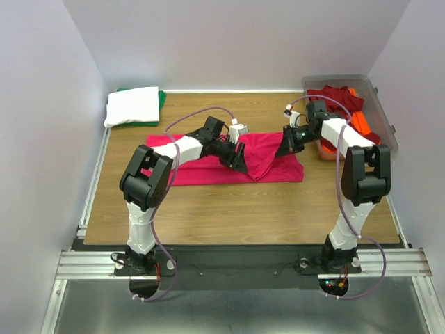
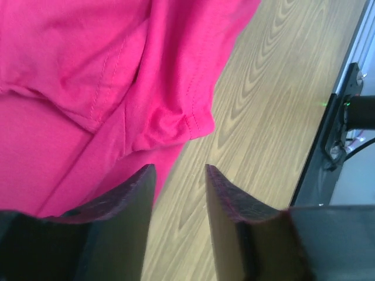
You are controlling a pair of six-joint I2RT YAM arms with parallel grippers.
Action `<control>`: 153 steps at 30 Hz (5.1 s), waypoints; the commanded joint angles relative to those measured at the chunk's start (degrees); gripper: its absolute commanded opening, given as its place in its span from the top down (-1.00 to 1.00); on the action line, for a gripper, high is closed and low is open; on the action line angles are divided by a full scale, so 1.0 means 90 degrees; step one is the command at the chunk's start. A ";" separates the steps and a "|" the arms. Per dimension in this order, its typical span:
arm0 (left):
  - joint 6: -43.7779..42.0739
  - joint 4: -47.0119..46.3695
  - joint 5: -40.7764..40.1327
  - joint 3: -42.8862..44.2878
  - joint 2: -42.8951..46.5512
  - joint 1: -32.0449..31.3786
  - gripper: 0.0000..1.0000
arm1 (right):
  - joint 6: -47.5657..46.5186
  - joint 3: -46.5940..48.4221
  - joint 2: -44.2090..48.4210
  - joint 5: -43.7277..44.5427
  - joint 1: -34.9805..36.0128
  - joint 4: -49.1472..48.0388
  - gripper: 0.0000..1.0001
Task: Fold and stack the t-shirts
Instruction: Fold the tshirt
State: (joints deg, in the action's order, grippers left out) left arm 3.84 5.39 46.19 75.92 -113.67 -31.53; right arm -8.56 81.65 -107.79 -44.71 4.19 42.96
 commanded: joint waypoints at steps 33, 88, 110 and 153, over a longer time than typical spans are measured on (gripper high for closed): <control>-0.3723 0.0709 -0.0971 0.1242 0.0228 -0.0265 -0.11 | 0.1820 0.2539 -0.2672 -0.0560 -0.0065 -0.0799 0.99; -0.2802 0.1104 -0.0854 0.2612 -0.1131 0.0788 -0.11 | 0.1411 0.2901 -0.2351 -0.0199 -0.0182 -0.0760 -0.03; -0.2926 0.2204 -0.1372 0.0501 0.0784 0.2126 -0.11 | -0.1422 0.0382 -0.0387 0.1599 -0.0328 0.1916 -0.06; -0.3356 0.2478 -0.1744 -0.0136 0.1409 0.3220 -0.04 | -0.2155 0.2979 -0.1167 0.1071 -0.0272 0.3108 0.26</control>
State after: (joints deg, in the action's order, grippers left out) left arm -27.75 25.98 27.66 71.00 -105.43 -2.87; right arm -30.57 103.33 -116.29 -29.78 -2.07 69.23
